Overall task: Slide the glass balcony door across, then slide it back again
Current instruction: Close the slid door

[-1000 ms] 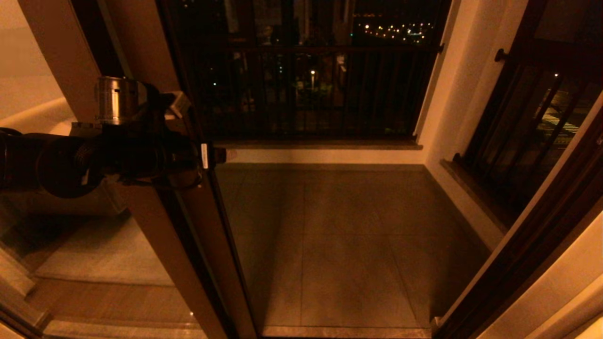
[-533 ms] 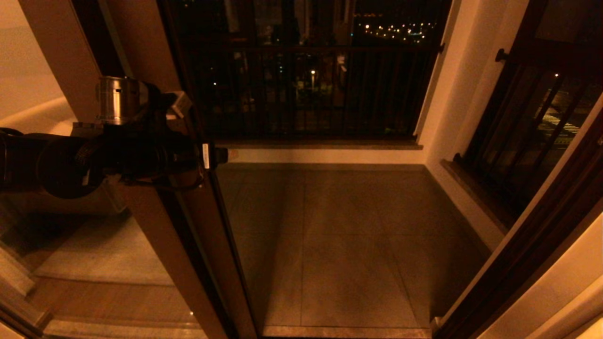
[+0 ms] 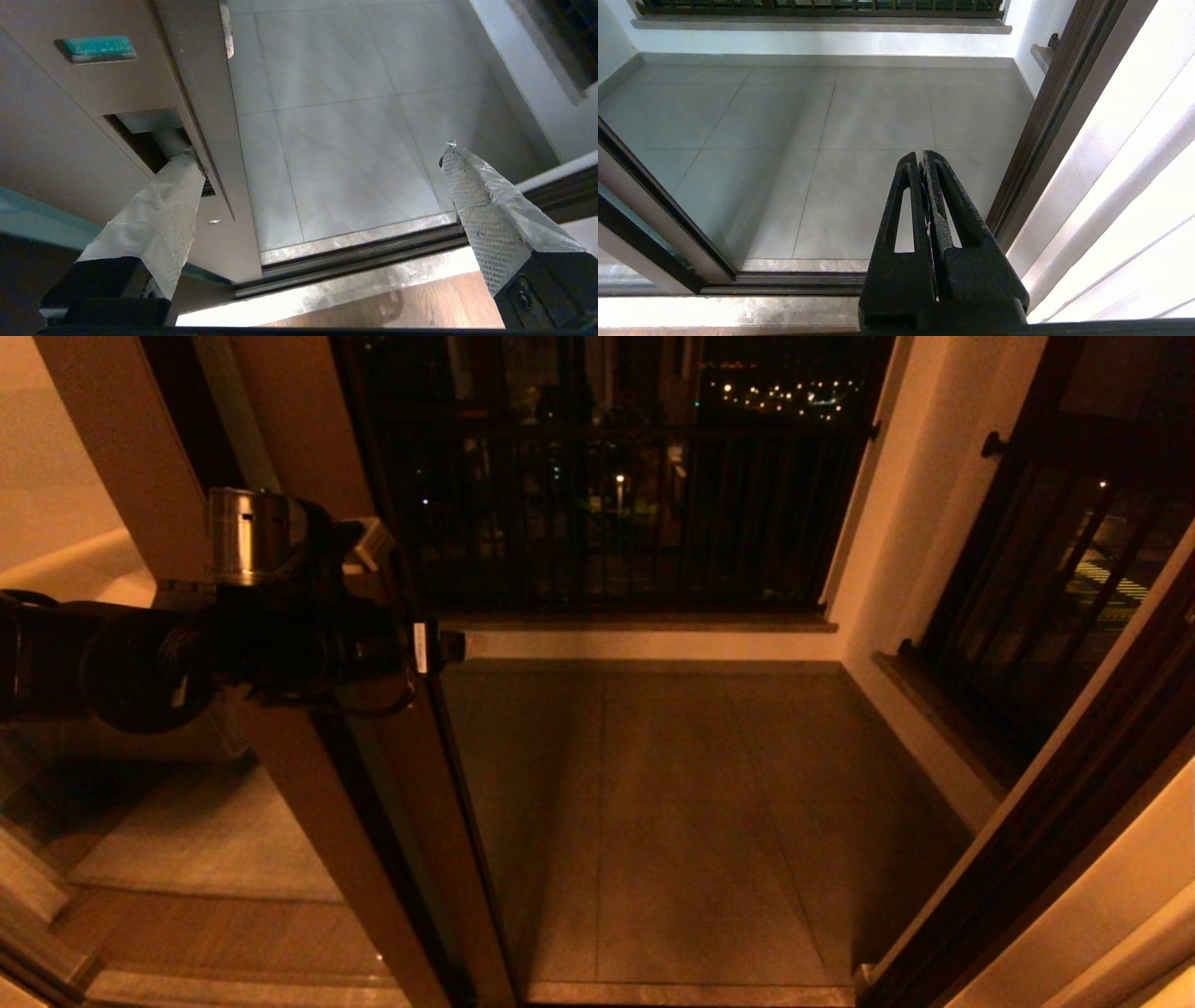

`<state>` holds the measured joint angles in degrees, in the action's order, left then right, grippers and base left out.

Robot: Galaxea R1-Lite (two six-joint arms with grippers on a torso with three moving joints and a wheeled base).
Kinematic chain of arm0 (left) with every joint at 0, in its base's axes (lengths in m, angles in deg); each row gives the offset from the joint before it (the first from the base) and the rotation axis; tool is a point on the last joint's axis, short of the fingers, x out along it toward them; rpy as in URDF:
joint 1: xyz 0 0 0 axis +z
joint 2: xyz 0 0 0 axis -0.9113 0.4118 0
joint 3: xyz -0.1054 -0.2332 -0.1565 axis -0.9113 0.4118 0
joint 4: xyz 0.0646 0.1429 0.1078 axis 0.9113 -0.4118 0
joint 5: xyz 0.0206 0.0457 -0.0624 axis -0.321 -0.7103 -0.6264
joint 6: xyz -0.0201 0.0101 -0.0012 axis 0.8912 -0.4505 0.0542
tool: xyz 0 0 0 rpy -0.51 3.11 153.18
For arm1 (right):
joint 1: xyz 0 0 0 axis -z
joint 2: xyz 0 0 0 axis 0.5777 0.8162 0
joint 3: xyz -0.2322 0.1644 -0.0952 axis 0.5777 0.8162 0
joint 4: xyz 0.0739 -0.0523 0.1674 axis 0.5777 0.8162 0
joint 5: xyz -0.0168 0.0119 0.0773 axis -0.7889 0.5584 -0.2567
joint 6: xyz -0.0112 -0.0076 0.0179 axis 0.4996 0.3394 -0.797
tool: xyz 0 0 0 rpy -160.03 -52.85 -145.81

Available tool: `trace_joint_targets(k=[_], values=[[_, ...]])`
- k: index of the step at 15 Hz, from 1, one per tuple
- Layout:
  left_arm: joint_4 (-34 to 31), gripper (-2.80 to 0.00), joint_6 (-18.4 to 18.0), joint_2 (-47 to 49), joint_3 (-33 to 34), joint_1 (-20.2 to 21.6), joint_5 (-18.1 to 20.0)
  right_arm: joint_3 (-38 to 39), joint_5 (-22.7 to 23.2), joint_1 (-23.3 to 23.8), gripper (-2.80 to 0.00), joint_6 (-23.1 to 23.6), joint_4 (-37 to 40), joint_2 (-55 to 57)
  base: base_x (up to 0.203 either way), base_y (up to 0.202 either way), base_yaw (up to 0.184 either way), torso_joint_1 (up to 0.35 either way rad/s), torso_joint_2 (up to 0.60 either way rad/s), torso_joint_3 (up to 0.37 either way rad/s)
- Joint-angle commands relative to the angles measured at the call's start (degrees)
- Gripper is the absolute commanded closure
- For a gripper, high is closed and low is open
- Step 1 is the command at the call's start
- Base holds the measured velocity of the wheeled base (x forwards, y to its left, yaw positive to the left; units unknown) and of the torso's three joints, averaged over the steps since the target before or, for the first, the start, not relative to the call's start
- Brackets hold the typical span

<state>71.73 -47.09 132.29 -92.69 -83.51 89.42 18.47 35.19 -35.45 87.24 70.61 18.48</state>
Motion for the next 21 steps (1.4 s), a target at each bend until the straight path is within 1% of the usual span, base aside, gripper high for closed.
trace_joint_targets(k=[1,4,12,21], values=[[-0.1,-2.8,0.1,0.0,0.0,0.1,-0.2,0.0,0.0,0.0,0.0,0.0,0.0,0.0,0.0,0.0,0.0,0.0,0.0,0.0],[-0.1,-2.8,0.1,-0.1,0.0,-0.3,-0.2,0.0,0.0,0.0,0.0,0.0,0.0,0.0,0.0,0.0,0.0,0.0,0.0,0.0],[-0.1,-2.8,0.2,-0.2,0.0,-3.8,-0.7,0.0,0.0,0.0,0.0,0.0,0.0,0.0,0.0,0.0,0.0,0.0,0.0,0.0],[-0.1,-2.8,0.2,-0.1,-0.2,-4.8,-0.8,0.0,0.0,0.0,0.0,0.0,0.0,0.0,0.0,0.0,0.0,0.0,0.0,0.0]])
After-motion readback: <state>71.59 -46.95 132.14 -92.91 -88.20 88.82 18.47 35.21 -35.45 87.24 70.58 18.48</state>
